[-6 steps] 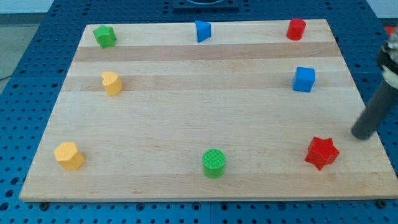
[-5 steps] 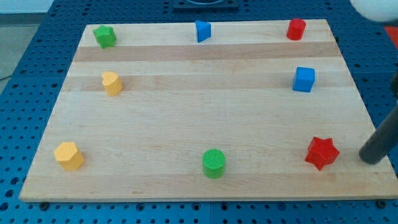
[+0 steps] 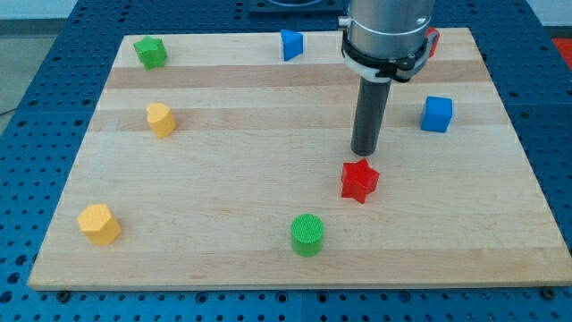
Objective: Push red star to the center
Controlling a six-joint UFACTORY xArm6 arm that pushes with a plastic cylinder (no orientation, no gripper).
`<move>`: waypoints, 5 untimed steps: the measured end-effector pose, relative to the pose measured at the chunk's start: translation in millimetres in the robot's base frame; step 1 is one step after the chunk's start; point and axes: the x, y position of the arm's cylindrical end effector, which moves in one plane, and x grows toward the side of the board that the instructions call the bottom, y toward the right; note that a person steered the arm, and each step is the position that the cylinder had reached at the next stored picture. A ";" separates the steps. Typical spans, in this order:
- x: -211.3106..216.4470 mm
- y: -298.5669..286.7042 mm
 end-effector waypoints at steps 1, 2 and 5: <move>31.5 68.4; 72.2 73.7; 29.1 -51.4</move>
